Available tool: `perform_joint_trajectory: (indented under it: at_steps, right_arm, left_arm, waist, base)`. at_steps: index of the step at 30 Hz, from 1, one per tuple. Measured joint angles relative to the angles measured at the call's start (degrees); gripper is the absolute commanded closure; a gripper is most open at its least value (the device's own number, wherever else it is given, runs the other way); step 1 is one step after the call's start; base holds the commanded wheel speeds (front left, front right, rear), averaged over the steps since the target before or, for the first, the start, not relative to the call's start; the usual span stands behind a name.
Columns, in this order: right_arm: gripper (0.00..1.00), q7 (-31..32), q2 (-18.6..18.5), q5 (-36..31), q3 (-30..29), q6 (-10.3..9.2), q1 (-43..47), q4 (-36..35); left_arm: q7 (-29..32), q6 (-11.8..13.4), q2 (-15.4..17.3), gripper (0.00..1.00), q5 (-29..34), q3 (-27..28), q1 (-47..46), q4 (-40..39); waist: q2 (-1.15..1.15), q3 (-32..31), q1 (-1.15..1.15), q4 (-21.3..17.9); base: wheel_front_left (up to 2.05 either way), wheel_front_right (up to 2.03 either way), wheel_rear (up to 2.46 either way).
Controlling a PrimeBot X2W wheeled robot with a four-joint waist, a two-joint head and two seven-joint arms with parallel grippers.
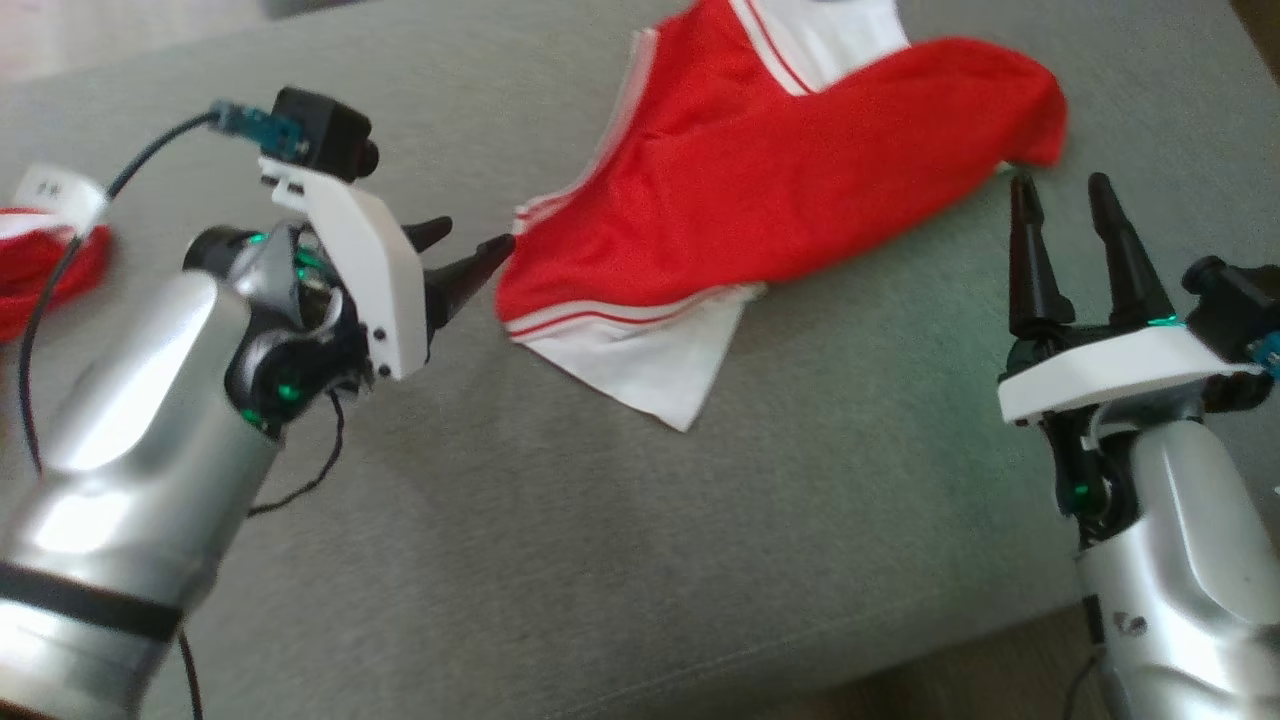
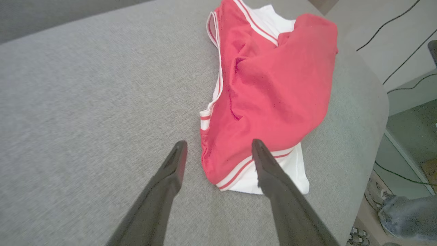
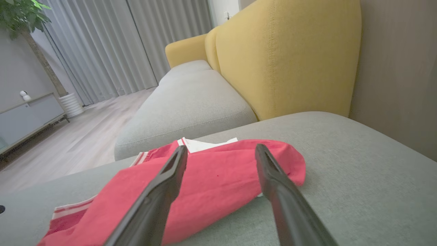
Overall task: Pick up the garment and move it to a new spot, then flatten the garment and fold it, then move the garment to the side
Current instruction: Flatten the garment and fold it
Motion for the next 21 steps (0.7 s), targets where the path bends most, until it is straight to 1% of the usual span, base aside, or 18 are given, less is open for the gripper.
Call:
perform_joint_trajectory:
  at_steps: [1, 2, 6, 10, 13, 14, 15, 16, 21]
  right_arm:
    - [0.0, 0.0, 0.1, 0.0, 0.4, 0.0, -0.1, 0.0]
    - [0.0, 0.0, 0.1, 0.0, 0.4, 0.0, -0.1, 0.0]
    - [0.0, -1.2, 0.7, 0.6, 1.5, 0.0, -1.4, 0.0]
    - [0.0, -2.0, 1.1, 1.0, 2.1, 0.0, -2.3, 0.3]
    - [0.0, -2.4, 1.5, 1.1, 2.4, 0.0, -2.2, 0.9]
    - [0.0, -2.4, 1.5, 1.1, 2.5, 0.0, -2.2, 1.0]
    - [0.0, -2.5, 1.5, 1.1, 2.5, 0.0, -2.2, 1.2]
    - [0.0, -2.5, 1.5, 1.1, 2.4, 0.0, -2.2, 1.4]
    - [0.0, -2.5, 1.5, 1.0, 2.6, 0.0, -2.2, 2.1]
  left_arm:
    - [0.4, 0.0, 0.3, 0.0, -0.8, -1.3, -1.2, 1.0]
    - [0.4, 0.0, 0.3, 0.0, -0.8, -1.3, -1.2, 1.0]
    - [1.2, 0.0, 1.9, 0.0, -3.4, -5.6, -4.6, 4.9]
    - [0.7, 0.0, 3.3, 0.0, -5.7, -7.8, -6.7, 9.8]
    - [0.5, 0.0, 3.4, 0.0, -8.2, -9.1, -7.7, 11.8]
    - [0.5, 0.0, 3.4, 0.36, -9.3, -9.7, -7.9, 11.8]
    - [0.4, 0.0, 3.4, 0.75, -10.1, -10.4, -8.2, 11.8]
    - [-0.1, 0.0, 3.4, 1.0, -10.5, -10.9, -8.6, 11.8]
    - [-3.3, 0.0, 3.5, 1.0, -13.1, -13.4, -9.7, 11.8]
  waist:
    - [0.0, 0.6, 0.0, -0.8]
    - [0.0, 0.6, 0.0, -0.8]
    - [0.0, 2.9, 0.0, -4.0]
    - [0.0, 4.7, 0.0, -6.6]
    - [0.0, 5.6, 0.01, -7.8]
    - [0.0, 5.7, 0.0, -8.0]
    - [0.0, 5.8, 0.0, -8.0]
    - [0.0, 5.8, 0.0, -7.9]
    - [0.0, 5.1, 0.0, -6.5]
  base:
    - [0.0, 0.0, 0.0]
    - [0.0, 0.0, 0.0]
    - [0.0, 0.0, 0.0]
    - [0.0, 0.0, 0.0]
    - [0.0, 0.0, 0.0]
    - [0.0, 0.0, 0.0]
    - [0.0, 0.0, 0.0]
    - [0.0, 0.0, 0.0]
    - [0.0, 0.0, 0.0]
